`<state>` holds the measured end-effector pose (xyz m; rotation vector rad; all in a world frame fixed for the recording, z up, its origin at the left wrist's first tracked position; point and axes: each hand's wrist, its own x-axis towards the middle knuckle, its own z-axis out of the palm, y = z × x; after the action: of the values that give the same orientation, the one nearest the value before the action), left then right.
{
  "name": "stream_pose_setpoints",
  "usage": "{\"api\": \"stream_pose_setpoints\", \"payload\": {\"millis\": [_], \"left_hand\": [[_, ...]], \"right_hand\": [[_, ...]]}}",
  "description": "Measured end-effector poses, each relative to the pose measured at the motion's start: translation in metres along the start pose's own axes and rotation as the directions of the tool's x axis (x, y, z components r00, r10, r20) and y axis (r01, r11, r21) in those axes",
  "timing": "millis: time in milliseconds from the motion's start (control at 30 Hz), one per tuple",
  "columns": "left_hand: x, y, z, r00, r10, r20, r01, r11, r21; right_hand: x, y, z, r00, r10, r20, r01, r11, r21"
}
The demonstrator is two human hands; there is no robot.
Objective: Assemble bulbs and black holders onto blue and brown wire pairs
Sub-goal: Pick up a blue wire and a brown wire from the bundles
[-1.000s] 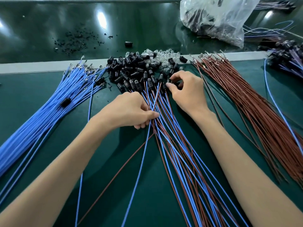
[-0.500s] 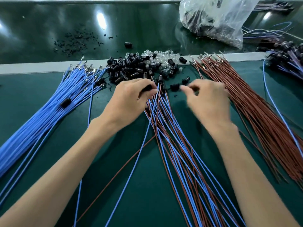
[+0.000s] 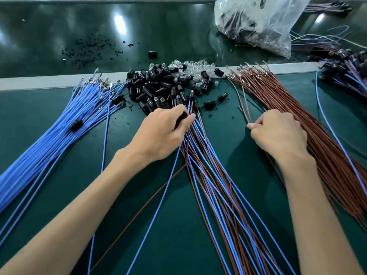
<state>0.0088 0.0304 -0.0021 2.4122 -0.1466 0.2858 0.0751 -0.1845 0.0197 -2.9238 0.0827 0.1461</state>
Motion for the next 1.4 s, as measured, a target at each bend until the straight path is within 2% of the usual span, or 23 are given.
{"api": "stream_pose_setpoints", "payload": {"millis": [100,200,300,400,433,467,500,567,600,633,733,800,900,967,1000,1033,1100,1133,1167,1233,1267,1300,1400], "left_hand": [[0.0,0.001,0.0,1.0,-0.006,0.017,0.006,1.0,-0.027],[0.0,0.005,-0.001,0.999,-0.004,0.033,0.007,0.995,-0.102],[-0.001,0.01,-0.002,0.998,-0.018,0.059,0.029,0.983,-0.18],[-0.002,0.015,-0.003,0.996,-0.039,0.083,0.059,0.964,-0.259],[-0.002,0.017,-0.003,0.994,-0.045,0.096,0.07,0.957,-0.283],[-0.002,0.018,-0.004,0.992,-0.052,0.111,0.084,0.948,-0.308],[-0.002,0.02,-0.005,0.99,-0.063,0.128,0.103,0.934,-0.341],[-0.001,0.026,-0.007,0.98,-0.09,0.175,0.161,0.877,-0.453],[0.0,0.029,-0.009,0.973,-0.096,0.208,0.194,0.828,-0.526],[0.0,0.033,-0.01,0.965,-0.092,0.247,0.226,0.77,-0.596],[0.0,0.041,-0.015,0.933,-0.019,0.361,0.281,0.665,-0.692],[-0.003,0.043,-0.016,0.911,0.042,0.41,0.278,0.671,-0.688],[-0.005,0.042,-0.016,0.899,0.083,0.43,0.254,0.702,-0.665],[-0.004,0.041,-0.015,0.918,0.073,0.389,0.234,0.693,-0.682],[-0.003,0.04,-0.014,0.932,0.059,0.357,0.223,0.685,-0.694],[-0.002,0.038,-0.013,0.945,0.036,0.325,0.214,0.683,-0.698],[0.0,0.035,-0.011,0.96,-0.02,0.279,0.213,0.698,-0.684],[0.001,0.033,-0.01,0.962,-0.047,0.27,0.223,0.708,-0.67],[0.001,0.031,-0.009,0.961,-0.073,0.267,0.235,0.726,-0.646],[0.001,0.025,-0.01,0.952,-0.115,0.285,0.258,0.802,-0.539],[0.001,0.022,-0.011,0.943,-0.13,0.307,0.269,0.839,-0.474],[0.001,0.019,-0.013,0.934,-0.14,0.329,0.28,0.859,-0.429],[0.002,0.01,-0.016,0.93,-0.138,0.341,0.281,0.865,-0.417]], "right_hand": [[-0.001,-0.005,0.003,0.999,-0.042,-0.02,0.043,0.999,0.032],[0.002,-0.004,0.006,0.998,-0.048,-0.028,0.052,0.983,0.175],[0.007,-0.002,0.009,0.998,-0.049,0.034,0.037,0.956,0.29],[0.013,-0.002,0.013,0.998,-0.05,0.032,0.031,0.899,0.437],[0.013,-0.004,0.012,0.999,-0.035,0.041,0.007,0.837,0.547],[0.012,-0.006,0.009,0.998,-0.023,0.063,-0.026,0.73,0.683],[0.01,-0.009,0.005,0.995,-0.027,0.093,-0.061,0.574,0.817],[0.007,-0.016,-0.003,0.989,-0.072,0.129,-0.115,0.174,0.978],[0.005,-0.021,-0.007,0.987,-0.097,0.13,-0.128,0.026,0.991],[0.003,-0.027,-0.009,0.985,-0.117,0.124,-0.133,-0.066,0.989],[-0.002,-0.046,-0.009,0.985,-0.153,0.085,-0.107,-0.147,0.983],[-0.002,-0.055,-0.007,0.988,-0.149,0.044,-0.074,-0.197,0.978],[0.003,-0.061,-0.002,0.994,-0.11,0.016,-0.057,-0.378,0.924],[0.005,-0.058,0.003,0.986,-0.162,0.029,-0.104,-0.479,0.872],[0.005,-0.055,0.006,0.968,-0.249,0.027,-0.148,-0.48,0.865],[0.003,-0.053,0.01,0.931,-0.363,0.021,-0.188,-0.431,0.882],[-0.003,-0.049,0.02,0.825,-0.565,0.017,-0.185,-0.241,0.953],[-0.006,-0.049,0.024,0.782,-0.623,0.013,-0.132,-0.146,0.98],[-0.008,-0.05,0.028,0.767,-0.641,0.0,-0.05,-0.06,0.997],[-0.008,-0.053,0.031,0.804,-0.592,-0.058,0.117,0.062,0.991],[-0.006,-0.052,0.03,0.829,-0.552,-0.09,0.16,0.081,0.984],[-0.005,-0.051,0.029,0.85,-0.513,-0.119,0.169,0.051,0.984],[0.002,-0.043,0.024,0.877,-0.428,-0.218,0.183,-0.12,0.976]]}}
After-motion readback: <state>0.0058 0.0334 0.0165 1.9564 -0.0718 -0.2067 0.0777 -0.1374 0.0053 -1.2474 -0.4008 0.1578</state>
